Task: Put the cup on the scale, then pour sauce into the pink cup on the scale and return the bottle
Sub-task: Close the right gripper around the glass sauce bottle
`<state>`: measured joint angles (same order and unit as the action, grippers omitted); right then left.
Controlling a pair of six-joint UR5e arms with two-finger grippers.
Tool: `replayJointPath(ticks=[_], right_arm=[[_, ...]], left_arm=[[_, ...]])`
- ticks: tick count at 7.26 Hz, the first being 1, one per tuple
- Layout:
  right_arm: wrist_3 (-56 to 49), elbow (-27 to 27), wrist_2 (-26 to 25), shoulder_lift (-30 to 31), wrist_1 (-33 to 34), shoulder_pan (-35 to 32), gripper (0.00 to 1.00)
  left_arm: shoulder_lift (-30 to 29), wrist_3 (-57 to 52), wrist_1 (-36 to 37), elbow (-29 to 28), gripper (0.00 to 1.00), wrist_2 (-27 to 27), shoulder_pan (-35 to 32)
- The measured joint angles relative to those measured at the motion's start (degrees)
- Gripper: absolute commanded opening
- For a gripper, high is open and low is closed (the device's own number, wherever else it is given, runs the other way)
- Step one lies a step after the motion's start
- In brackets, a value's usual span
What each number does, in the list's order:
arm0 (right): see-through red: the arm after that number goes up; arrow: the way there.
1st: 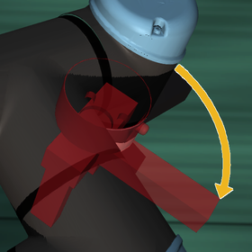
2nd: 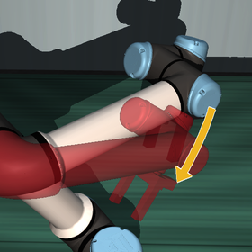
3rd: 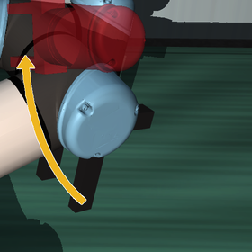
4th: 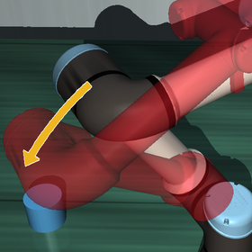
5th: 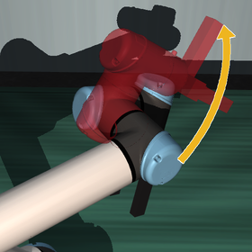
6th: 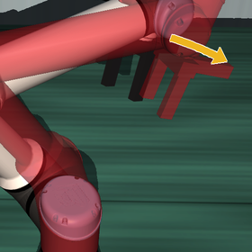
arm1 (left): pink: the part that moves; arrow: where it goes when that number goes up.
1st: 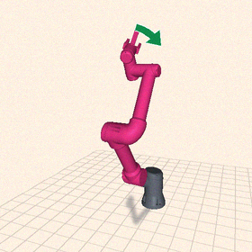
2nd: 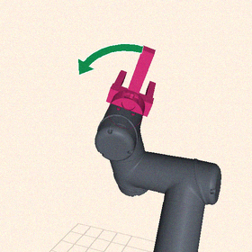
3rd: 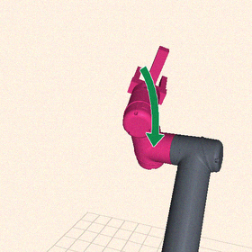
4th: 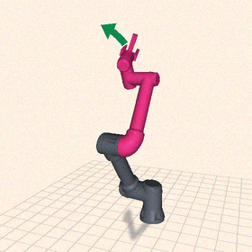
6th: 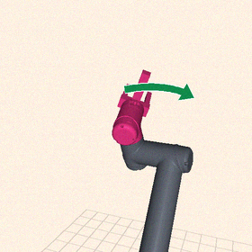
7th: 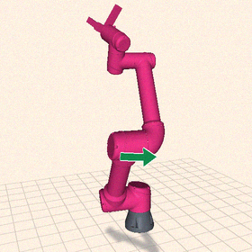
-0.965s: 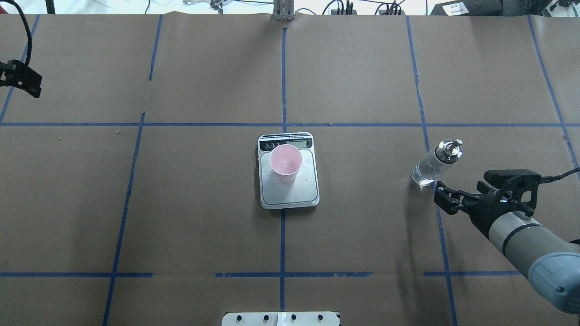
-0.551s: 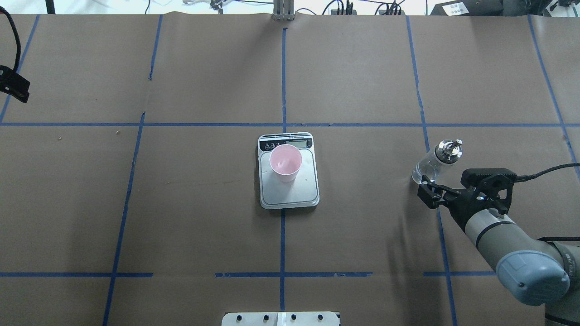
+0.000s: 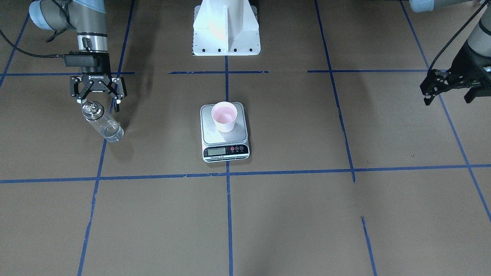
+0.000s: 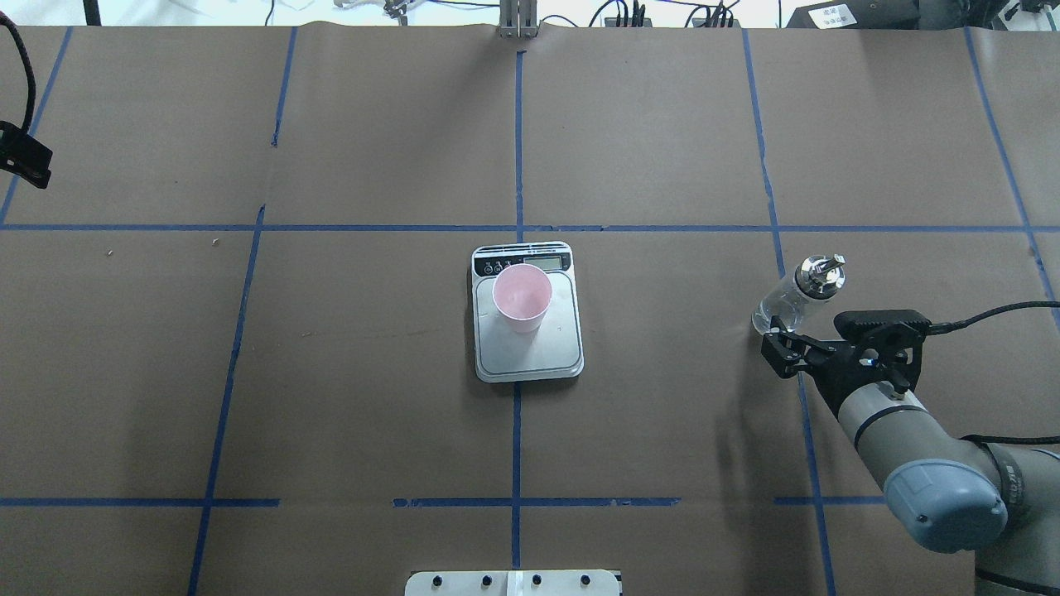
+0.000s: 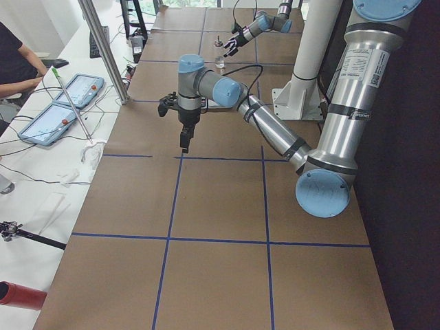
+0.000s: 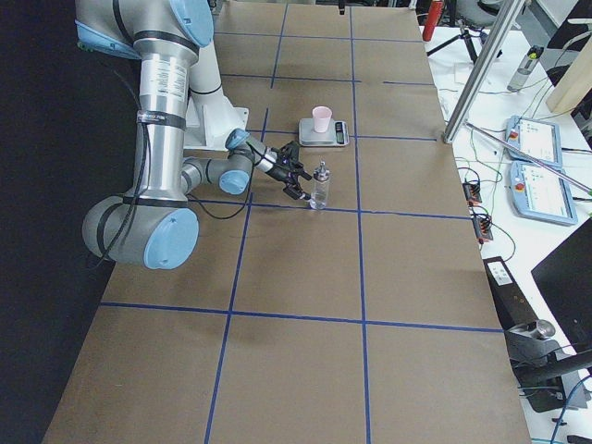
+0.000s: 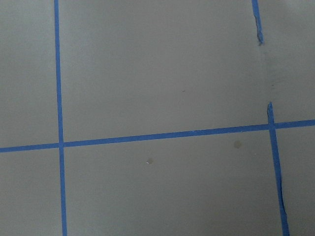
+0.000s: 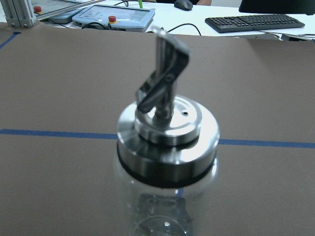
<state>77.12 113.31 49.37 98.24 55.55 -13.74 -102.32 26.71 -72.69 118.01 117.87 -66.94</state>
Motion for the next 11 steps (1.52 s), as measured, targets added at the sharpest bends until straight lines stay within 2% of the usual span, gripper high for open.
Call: replayJointPath(ticks=[11], right_arm=[[-2.6,-3.3,-0.8,-1.5,-0.1,-0.6,1.00]], left_arm=[[-0.4,0.7,0.0,0.0,1.00,0.0,0.0]])
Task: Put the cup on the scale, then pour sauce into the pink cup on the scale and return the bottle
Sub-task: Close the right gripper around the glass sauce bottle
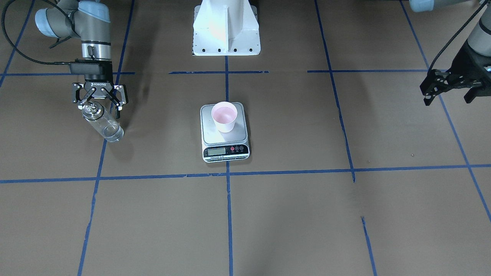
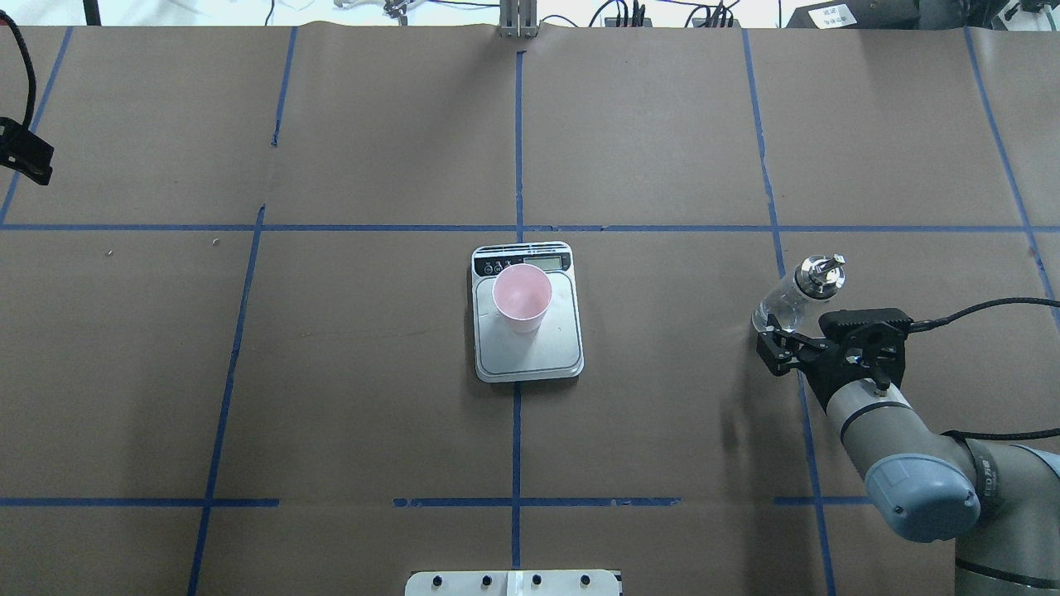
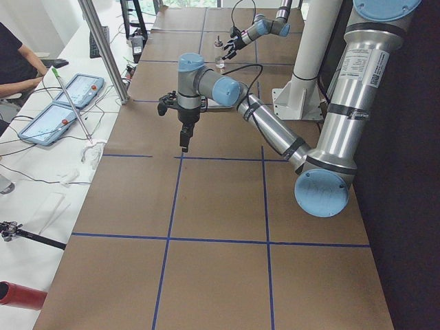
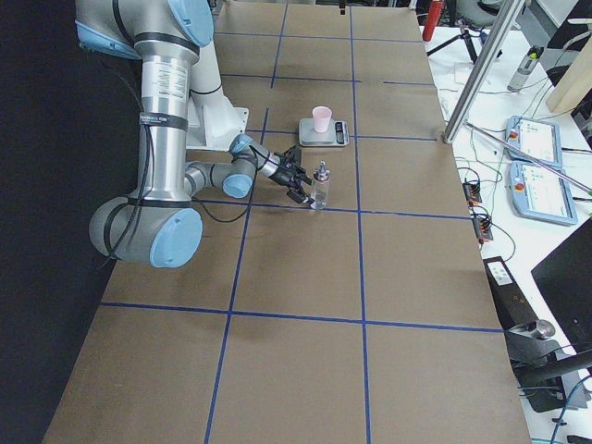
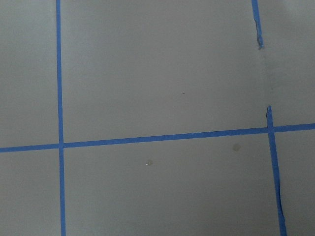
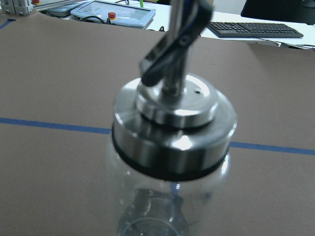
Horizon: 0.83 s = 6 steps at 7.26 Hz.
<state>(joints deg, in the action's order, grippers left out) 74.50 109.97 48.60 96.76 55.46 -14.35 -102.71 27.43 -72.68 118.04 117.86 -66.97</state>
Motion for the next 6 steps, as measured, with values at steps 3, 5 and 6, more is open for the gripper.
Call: replayJointPath(ticks=[3,5,6], right_arm=[[-0.7,-0.9,0.0,-1.1,0.0,-0.9,1.00],[-1.2,-1.5,0.1,-2.4,0.0,-1.1,1.00],[-1.3,-1.6,0.1,-2.6,0.0,-1.3,1.00]], left_arm=[[-0.1,0.2,0.0,0.1,1.00,0.0,0.0],[-0.2,0.2,0.0,0.1,1.00,0.0,-0.2],[-0.3,0.2,0.0,0.2,1.00,0.1,-0.3]])
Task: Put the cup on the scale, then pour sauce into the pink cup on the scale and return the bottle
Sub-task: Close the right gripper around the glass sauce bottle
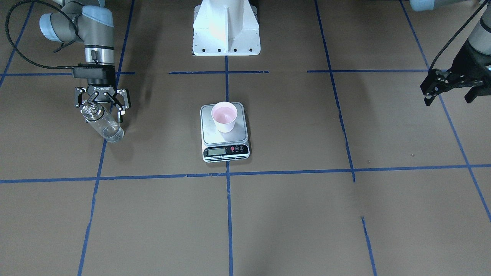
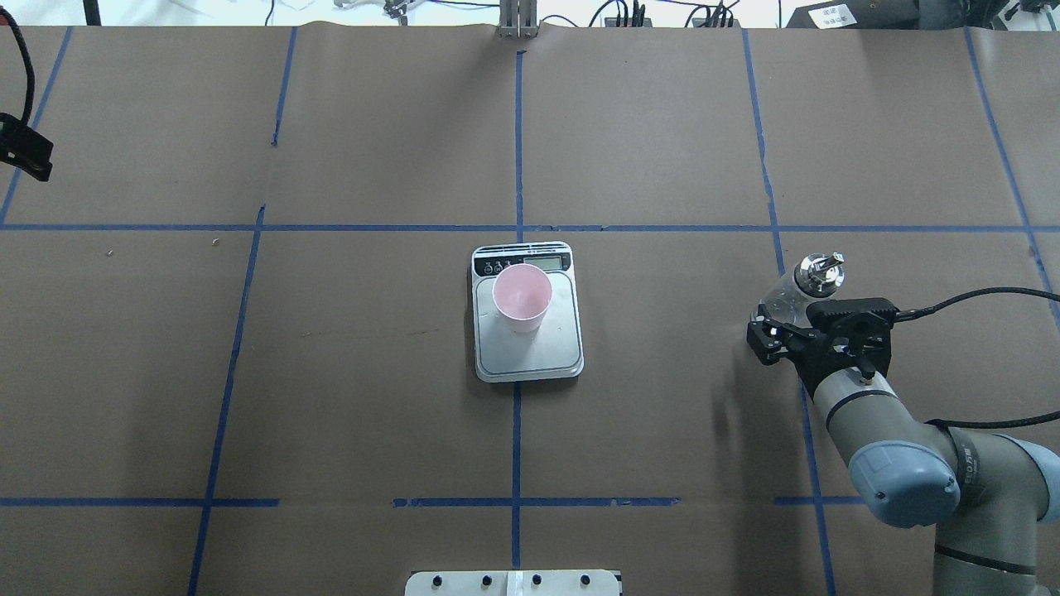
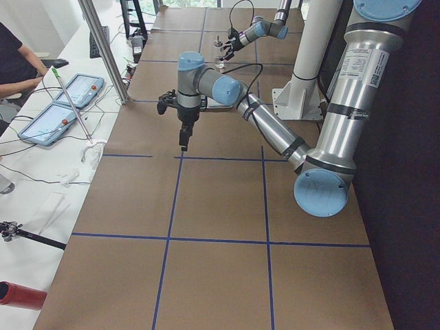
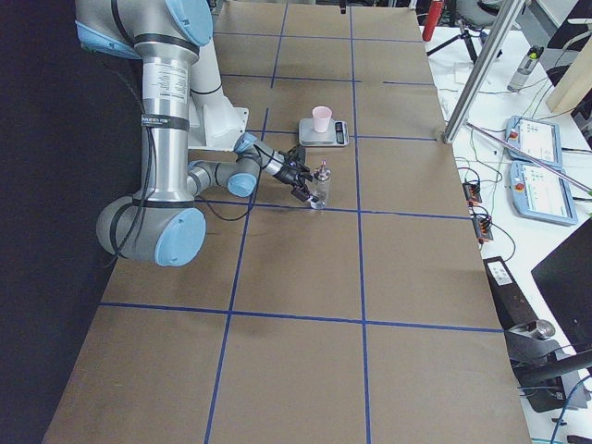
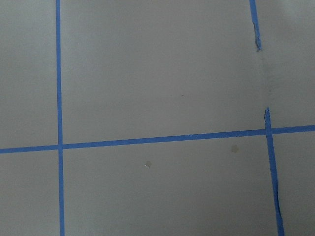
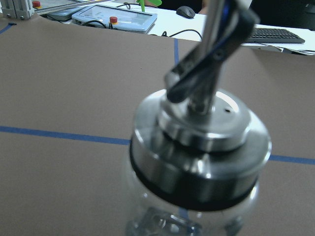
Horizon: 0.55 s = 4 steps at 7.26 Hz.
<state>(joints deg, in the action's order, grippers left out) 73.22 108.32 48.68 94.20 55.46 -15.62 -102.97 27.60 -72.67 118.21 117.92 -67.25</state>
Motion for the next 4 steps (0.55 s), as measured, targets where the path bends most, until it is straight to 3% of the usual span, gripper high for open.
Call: replayJointPath(ticks=[4], right_arm=[[-0.3,-1.5,0.0,-0.9,0.0,-1.0,1.00]], left_arm=[[-0.1,0.0,0.1,0.2,1.00,0.1,-0.1]])
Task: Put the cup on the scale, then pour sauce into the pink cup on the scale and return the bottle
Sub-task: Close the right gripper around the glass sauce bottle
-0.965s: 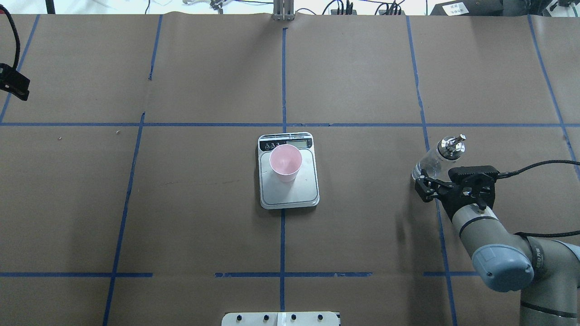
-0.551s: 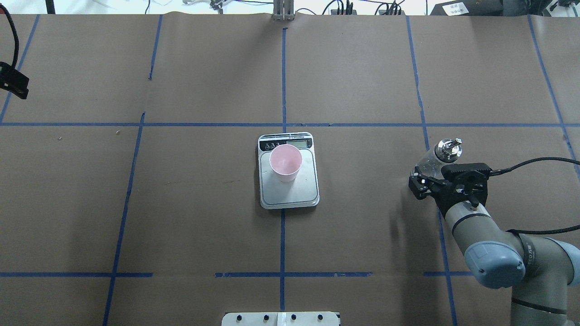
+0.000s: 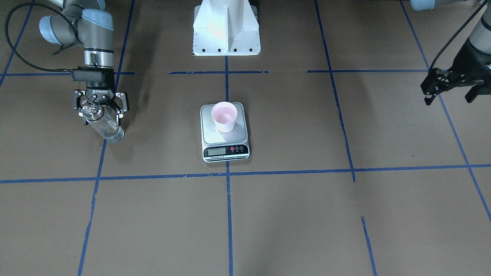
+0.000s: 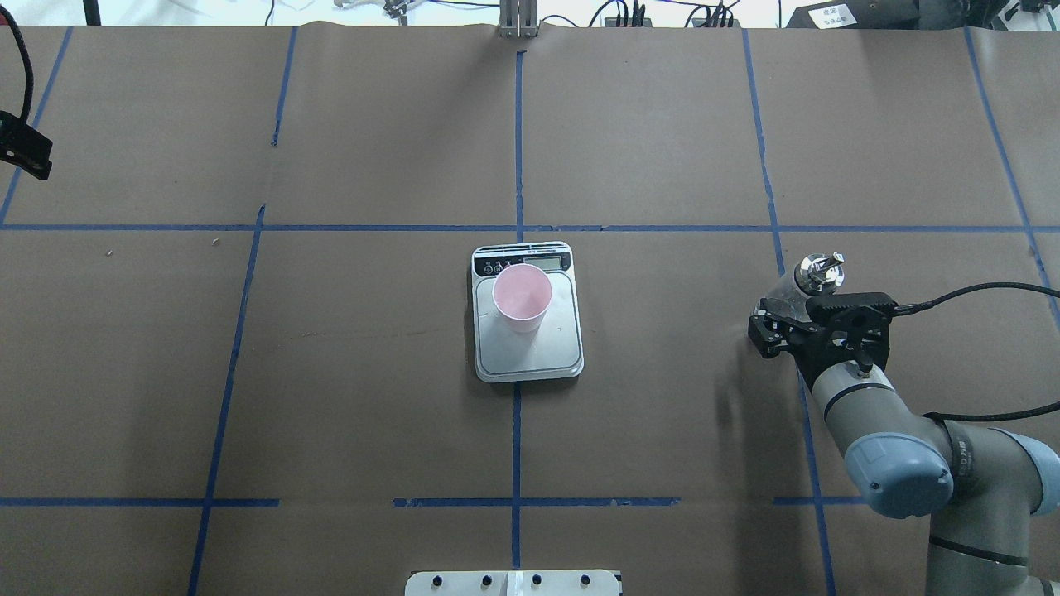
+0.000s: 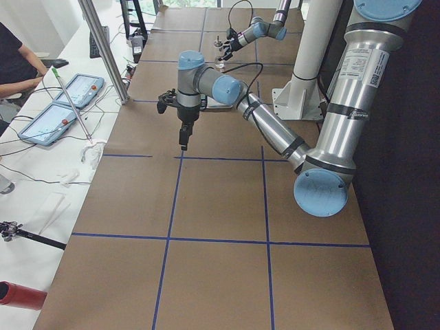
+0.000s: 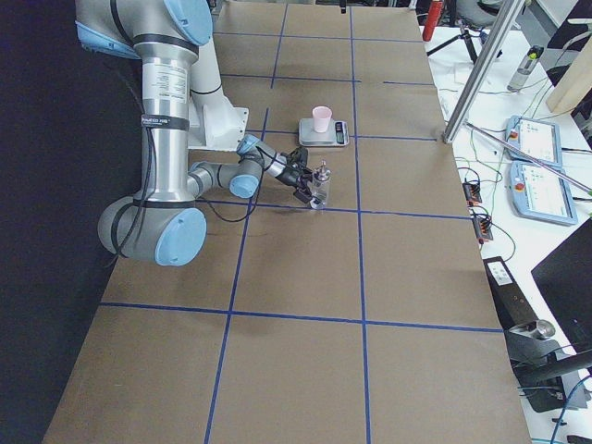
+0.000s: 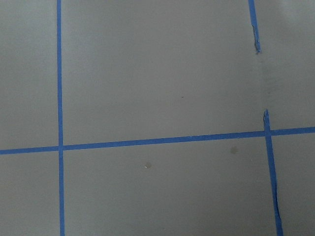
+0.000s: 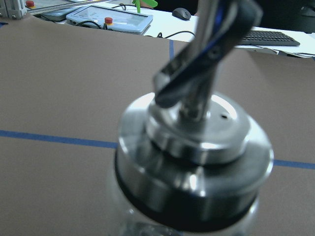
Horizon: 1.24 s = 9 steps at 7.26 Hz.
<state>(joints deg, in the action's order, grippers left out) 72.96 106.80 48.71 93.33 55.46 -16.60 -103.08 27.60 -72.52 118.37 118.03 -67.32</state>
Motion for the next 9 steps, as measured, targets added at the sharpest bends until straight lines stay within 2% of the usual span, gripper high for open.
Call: replayJointPath(ticks=[3,4,6,9], right_arm=[[0.0,-0.6,0.2,-0.6,0.0,-0.5,0.94],[0.0,-0.6,0.3,-0.8,0.0,-0.7,0.76],[0.0,-0.6,0.3,-1.7,0.0,-0.9,0.00],[-1.6,1.4,0.9,-3.9,-0.1,-2.3,0.00]], left_arm=[[-0.1,0.1,0.0,0.0,1.00,0.1,0.0],[-0.1,0.1,0.0,0.0,1.00,0.0,0.0],[-0.1,0.2,0.0,0.1,1.00,0.1,0.0],[-0.8,2.3,0.2,0.3,1.00,-0.1,0.0]])
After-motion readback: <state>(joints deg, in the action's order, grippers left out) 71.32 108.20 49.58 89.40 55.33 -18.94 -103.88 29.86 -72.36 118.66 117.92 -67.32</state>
